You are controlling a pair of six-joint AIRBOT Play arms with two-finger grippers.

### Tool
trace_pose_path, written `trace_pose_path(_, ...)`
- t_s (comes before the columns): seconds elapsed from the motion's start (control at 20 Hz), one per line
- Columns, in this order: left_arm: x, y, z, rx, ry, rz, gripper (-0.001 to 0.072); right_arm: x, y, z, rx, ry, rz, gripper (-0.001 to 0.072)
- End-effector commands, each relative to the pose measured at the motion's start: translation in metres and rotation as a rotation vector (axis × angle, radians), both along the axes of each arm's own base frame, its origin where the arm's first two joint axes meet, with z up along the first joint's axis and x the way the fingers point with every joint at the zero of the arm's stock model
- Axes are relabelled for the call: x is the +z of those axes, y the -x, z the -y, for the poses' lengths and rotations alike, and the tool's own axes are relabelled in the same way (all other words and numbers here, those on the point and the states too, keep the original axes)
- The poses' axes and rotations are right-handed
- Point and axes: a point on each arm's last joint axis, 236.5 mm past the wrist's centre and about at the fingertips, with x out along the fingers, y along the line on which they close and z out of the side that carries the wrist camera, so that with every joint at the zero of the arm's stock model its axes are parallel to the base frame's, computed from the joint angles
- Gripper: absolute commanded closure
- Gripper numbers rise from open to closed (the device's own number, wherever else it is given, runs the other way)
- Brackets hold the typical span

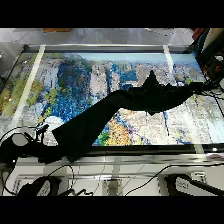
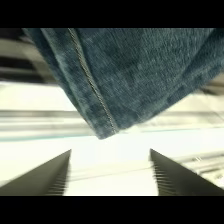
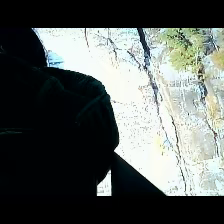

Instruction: Fold the clothes and pants, and hang the long-sleeved shirts on hangers.

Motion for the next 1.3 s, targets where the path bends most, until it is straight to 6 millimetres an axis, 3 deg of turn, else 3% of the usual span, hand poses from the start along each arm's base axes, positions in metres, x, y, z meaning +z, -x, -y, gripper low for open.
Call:
trace_pose_path(0.0, -0.01, 0.014, 0.01, -0.008, 0.045, -0.104, 0.0002, 0.0, 0.0, 0.0, -0.001, -0.003, 0.002, 0.0669)
trace_pose_path(0.1, -0.023, 0.011, 0.012, -0.004, 0.043, -0.113, 0.0014, 0.0, -0.001, 0.0, -0.001, -0.002, 0.003, 0.0669)
trace_pose_path(0.15, -0.027, 0.012, 0.016, -0.023, 0.056, -0.117, 0.0075, 0.0, -0.001, 0.0, -0.001, -0.002, 0.003, 0.0669)
trace_pose_path(0.3, -0.035, 0.008, 0.028, -0.066, 0.125, -0.106, 0.0077, 0.0, -0.001, 0.0, -0.001, -0.004, 0.002, 0.0669)
trace_pose_path(0.5, -0.055, -0.018, 0.02, -0.026, 0.079, -0.02, 0.0078, -0.001, 0.001, -0.001, -0.001, -0.008, -0.004, 0.0669)
trace_pose_path(0.7, -0.059, -0.033, 0.014, -0.009, 0.047, 0.039, 0.0106, -0.001, 0.001, -0.001, -0.001, -0.009, -0.006, 0.0668)
trace_pose_path(0.75, -0.058, -0.035, 0.016, -0.024, 0.058, 0.054, 0.0279, -0.001, 0.001, -0.001, -0.001, -0.009, -0.006, 0.0668)
trace_pose_path(0.8, -0.057, -0.037, 0.018, -0.023, 0.07, 0.066, 0.0527, -0.001, 0.001, -0.001, -0.001, -0.008, -0.006, 0.0669)
trace_pose_path(0.85, -0.056, -0.042, 0.018, -0.011, 0.067, 0.081, 0.0671, -0.001, 0.001, -0.001, -0.001, -0.009, -0.006, 0.0669)
trace_pose_path(0.9, -0.057, -0.051, 0.015, 0.005, 0.054, 0.111, 0.0682, 0.0, 0.001, -0.002, -0.001, -0.011, -0.003, 0.0668)
trace_pose_path(1.0, -0.052, -0.08, 0.006, 0.044, 0.016, 0.199, 0.0681, 0.002, -0.005, -0.009, 0.001, -0.049, 0.025, 0.0668)
trace_pose_path(1.1, -0.032, -0.131, -0.011, 0.101, -0.039, 0.351, 0.0682, 0.013, -0.02, -0.023, 0.0, -0.121, 0.11, 0.0668)
trace_pose_path(1.15, -0.01, -0.167, -0.022, 0.136, -0.067, 0.46, 0.0683, 0.022, -0.031, -0.029, -0.003, -0.164, 0.172, 0.0668)
trace_pose_path(1.25, 0.058, -0.242, -0.052, 0.23, -0.136, 0.712, 0.0685, 0.045, -0.052, -0.035, -0.02, -0.223, 0.306, 0.0668)
